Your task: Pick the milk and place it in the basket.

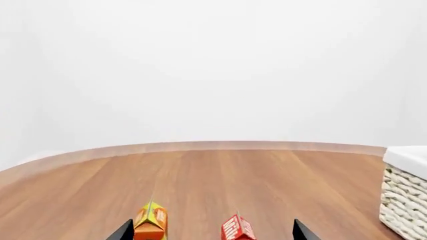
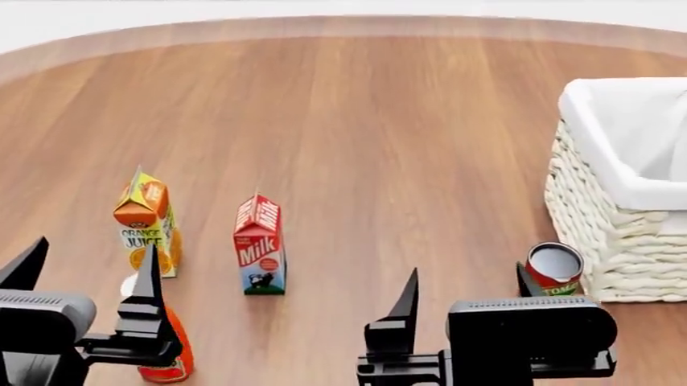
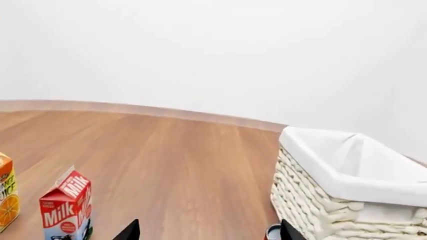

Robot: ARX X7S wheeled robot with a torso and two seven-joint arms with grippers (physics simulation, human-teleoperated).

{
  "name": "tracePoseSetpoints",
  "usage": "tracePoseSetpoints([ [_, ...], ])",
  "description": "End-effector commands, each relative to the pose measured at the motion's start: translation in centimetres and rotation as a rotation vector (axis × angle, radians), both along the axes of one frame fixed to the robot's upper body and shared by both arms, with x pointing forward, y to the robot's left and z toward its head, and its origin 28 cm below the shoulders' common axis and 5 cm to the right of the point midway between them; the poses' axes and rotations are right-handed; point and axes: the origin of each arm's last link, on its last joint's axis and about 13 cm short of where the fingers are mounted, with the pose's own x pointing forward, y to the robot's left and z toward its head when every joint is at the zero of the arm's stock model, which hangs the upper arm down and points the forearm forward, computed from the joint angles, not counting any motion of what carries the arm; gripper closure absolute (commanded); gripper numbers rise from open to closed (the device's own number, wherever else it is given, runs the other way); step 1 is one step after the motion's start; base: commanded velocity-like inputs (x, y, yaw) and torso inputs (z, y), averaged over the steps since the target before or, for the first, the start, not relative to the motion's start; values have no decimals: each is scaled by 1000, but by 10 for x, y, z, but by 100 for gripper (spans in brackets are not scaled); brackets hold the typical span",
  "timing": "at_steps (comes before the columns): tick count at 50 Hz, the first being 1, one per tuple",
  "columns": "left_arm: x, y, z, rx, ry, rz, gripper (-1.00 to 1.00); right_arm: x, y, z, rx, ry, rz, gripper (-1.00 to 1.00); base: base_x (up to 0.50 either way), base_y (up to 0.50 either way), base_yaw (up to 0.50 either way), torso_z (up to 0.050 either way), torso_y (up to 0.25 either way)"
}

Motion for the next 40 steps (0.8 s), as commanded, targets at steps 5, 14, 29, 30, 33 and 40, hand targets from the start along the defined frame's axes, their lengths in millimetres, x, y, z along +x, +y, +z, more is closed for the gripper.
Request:
tracePoseSetpoints([
  [5, 1, 3, 5, -8, -12, 7, -100, 1, 0, 5, 25, -25, 34, -100, 500, 0, 0, 0, 0],
  [14, 1, 3, 4, -7, -13, 5, -100, 0, -1, 10, 19, -30, 33, -100, 500, 0, 0, 0, 0],
  [29, 2, 4, 1, -5, -11, 7, -100, 1, 0, 8, 15, -20, 38, -100, 500, 0, 0, 0, 1],
  [30, 2, 4, 1, -4, -11, 7, -100, 2, 0, 8, 14, -19, 38, -100, 500, 0, 0, 0, 0],
  [33, 2, 4, 1, -7, -11, 8, -100, 1, -1, 7, 16, -17, 39, -100, 500, 0, 0, 0, 3],
  [40, 2, 4, 0, -7, -11, 6, -100, 2, 0, 5, 19, -13, 41, -100, 500, 0, 0, 0, 0],
])
